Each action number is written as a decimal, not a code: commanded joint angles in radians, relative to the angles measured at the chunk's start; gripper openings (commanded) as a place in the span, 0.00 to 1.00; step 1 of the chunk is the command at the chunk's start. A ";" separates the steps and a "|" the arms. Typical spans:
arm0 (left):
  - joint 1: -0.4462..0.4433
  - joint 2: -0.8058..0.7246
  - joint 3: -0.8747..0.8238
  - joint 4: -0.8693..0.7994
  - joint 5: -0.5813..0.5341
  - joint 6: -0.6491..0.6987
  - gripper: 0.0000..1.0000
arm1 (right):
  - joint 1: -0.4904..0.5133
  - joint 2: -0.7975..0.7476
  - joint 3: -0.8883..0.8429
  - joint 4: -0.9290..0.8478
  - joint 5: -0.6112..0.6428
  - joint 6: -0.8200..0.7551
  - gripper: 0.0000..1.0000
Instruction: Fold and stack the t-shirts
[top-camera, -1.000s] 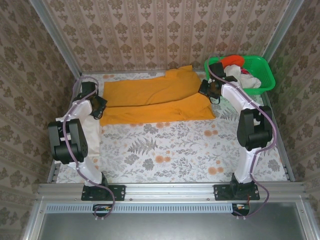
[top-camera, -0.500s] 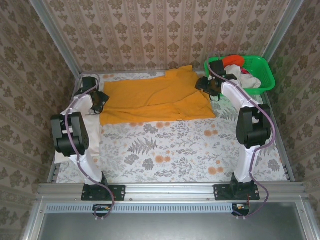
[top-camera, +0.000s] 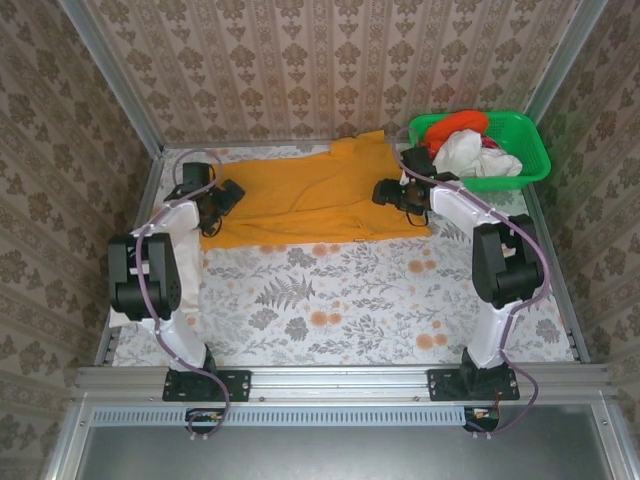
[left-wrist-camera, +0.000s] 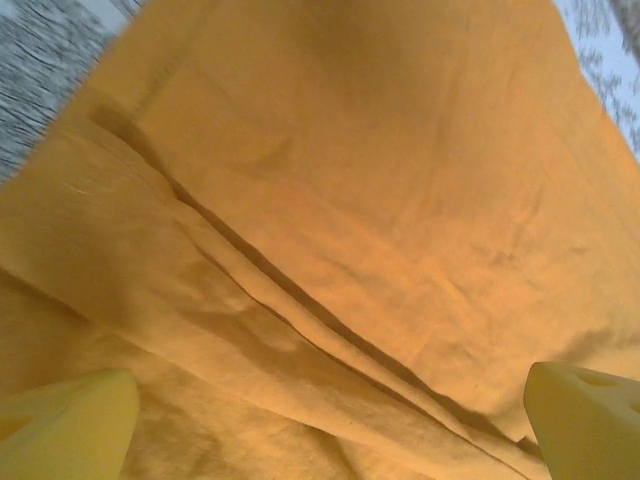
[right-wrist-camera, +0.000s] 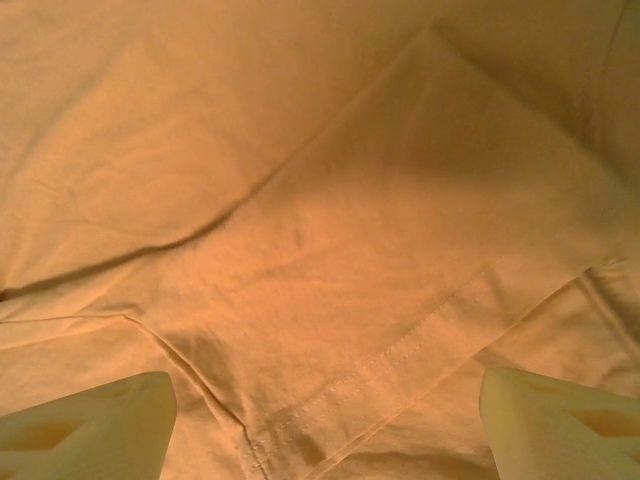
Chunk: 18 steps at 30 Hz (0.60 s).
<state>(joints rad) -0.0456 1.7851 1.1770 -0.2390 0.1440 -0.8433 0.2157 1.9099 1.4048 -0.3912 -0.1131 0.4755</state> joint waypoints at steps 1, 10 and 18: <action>-0.002 0.066 -0.026 0.069 0.066 0.027 0.99 | -0.009 0.062 -0.014 -0.013 -0.017 0.042 0.81; -0.006 0.056 -0.136 0.072 0.091 0.039 1.00 | -0.074 0.030 -0.163 -0.071 -0.019 0.023 0.87; -0.026 -0.041 -0.261 0.034 0.118 0.051 1.00 | -0.152 -0.151 -0.381 -0.106 -0.060 0.051 0.88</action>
<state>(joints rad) -0.0605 1.7599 0.9802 -0.0948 0.2443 -0.8066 0.0887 1.8088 1.0981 -0.4000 -0.1730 0.5037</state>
